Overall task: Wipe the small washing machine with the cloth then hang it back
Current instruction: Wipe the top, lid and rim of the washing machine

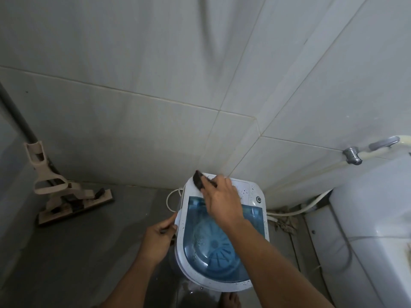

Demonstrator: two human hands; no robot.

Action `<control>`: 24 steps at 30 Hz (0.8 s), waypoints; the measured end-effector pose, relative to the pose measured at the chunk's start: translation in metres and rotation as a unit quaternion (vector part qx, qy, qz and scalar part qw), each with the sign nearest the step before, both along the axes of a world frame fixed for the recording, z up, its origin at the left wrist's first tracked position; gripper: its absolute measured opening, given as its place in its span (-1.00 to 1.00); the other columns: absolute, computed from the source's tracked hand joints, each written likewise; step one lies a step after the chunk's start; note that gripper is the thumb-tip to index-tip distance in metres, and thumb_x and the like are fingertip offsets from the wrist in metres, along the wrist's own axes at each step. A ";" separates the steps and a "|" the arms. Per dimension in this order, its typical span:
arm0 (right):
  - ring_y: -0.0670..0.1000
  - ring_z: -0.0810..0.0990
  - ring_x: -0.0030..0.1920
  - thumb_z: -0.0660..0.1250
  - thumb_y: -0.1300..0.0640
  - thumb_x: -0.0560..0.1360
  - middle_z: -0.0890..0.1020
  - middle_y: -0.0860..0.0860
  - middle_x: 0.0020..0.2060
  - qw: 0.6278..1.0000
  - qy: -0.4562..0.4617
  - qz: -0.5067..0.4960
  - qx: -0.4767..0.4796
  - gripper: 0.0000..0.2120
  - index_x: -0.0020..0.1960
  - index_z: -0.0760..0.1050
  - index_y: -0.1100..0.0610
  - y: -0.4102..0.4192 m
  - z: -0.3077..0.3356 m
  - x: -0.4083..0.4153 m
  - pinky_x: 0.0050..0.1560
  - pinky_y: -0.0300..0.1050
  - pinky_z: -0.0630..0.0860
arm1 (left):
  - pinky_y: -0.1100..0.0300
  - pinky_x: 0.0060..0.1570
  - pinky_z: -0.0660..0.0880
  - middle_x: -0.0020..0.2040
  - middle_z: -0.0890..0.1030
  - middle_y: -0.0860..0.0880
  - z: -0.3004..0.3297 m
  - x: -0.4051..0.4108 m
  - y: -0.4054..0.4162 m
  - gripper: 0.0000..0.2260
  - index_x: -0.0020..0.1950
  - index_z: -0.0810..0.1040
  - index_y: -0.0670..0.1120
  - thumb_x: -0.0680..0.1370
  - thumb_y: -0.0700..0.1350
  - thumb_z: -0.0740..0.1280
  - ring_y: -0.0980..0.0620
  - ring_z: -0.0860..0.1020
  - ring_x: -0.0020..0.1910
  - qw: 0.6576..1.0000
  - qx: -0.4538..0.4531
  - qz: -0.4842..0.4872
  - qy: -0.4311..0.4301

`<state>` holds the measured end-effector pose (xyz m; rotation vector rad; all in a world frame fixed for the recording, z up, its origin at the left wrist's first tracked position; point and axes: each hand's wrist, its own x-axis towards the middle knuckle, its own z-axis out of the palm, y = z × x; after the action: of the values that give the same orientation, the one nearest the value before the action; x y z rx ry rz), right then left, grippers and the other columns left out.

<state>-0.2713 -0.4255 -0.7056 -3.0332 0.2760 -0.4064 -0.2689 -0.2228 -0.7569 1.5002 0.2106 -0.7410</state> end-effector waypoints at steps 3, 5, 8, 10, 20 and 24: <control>0.17 0.46 -0.05 0.36 0.08 0.59 0.50 0.14 -0.05 0.989 -0.041 -0.122 0.071 -0.63 0.37 0.55 0.12 -0.004 0.001 0.004 -0.20 0.12 0.57 | -0.02 0.12 0.60 0.01 0.74 0.04 0.001 -0.001 0.001 -0.65 0.30 0.59 0.05 0.59 -0.28 0.31 0.03 0.71 -0.01 1.000 0.000 -0.010 0.001; 0.17 0.46 -0.06 0.34 0.07 0.59 0.49 0.15 -0.05 0.985 -0.042 -0.147 0.078 -0.63 0.38 0.54 0.10 0.014 -0.002 -0.001 -0.19 0.13 0.57 | 0.04 0.10 0.61 0.01 0.74 0.06 0.003 -0.001 0.001 -0.64 0.26 0.59 0.13 0.59 -0.27 0.31 0.11 0.71 -0.05 1.000 0.003 -0.014 0.000; 0.15 0.45 -0.04 0.29 0.03 0.62 0.49 0.12 -0.03 0.990 -0.016 -0.104 0.093 -0.62 0.40 0.51 0.08 0.047 -0.008 -0.013 -0.17 0.09 0.57 | 0.19 -0.03 0.64 0.03 0.73 -0.02 0.007 0.000 0.001 -0.66 0.30 0.57 0.08 0.60 -0.26 0.30 0.15 0.70 -0.10 1.000 0.005 -0.015 -0.004; 0.14 0.46 -0.01 0.26 0.01 0.63 0.48 0.10 -0.02 0.994 0.014 -0.053 0.099 -0.63 0.40 0.51 0.04 0.056 -0.008 -0.017 -0.19 0.09 0.59 | 0.25 -0.10 0.64 0.02 0.72 -0.04 0.010 0.001 0.001 -0.66 0.33 0.56 0.01 0.60 -0.27 0.29 0.13 0.70 -0.09 1.000 0.005 -0.018 0.000; 0.14 0.44 0.11 0.20 -0.01 0.66 0.44 0.10 0.11 0.982 0.051 -0.140 0.115 -0.67 0.39 0.48 0.01 -0.001 0.028 0.013 -0.13 0.04 0.54 | 0.04 0.09 0.61 -0.01 0.74 0.00 0.012 0.000 0.001 -0.66 0.31 0.58 0.00 0.59 -0.30 0.30 0.03 0.70 -0.02 1.000 0.006 -0.012 -0.003; 0.20 0.48 0.04 0.31 0.05 0.58 0.46 0.13 0.06 0.991 0.056 -0.060 0.108 -0.62 0.39 0.46 0.01 0.045 0.011 -0.002 -0.25 0.08 0.58 | 0.20 -0.11 0.65 -0.07 0.75 0.01 0.013 -0.001 -0.001 -0.66 0.30 0.57 0.02 0.60 -0.30 0.28 0.12 0.71 -0.15 1.000 0.004 -0.018 -0.007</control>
<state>-0.2738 -0.3800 -0.6947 -2.8391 0.4784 -0.1980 -0.2696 -0.2238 -0.7438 1.5199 0.1765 -0.7586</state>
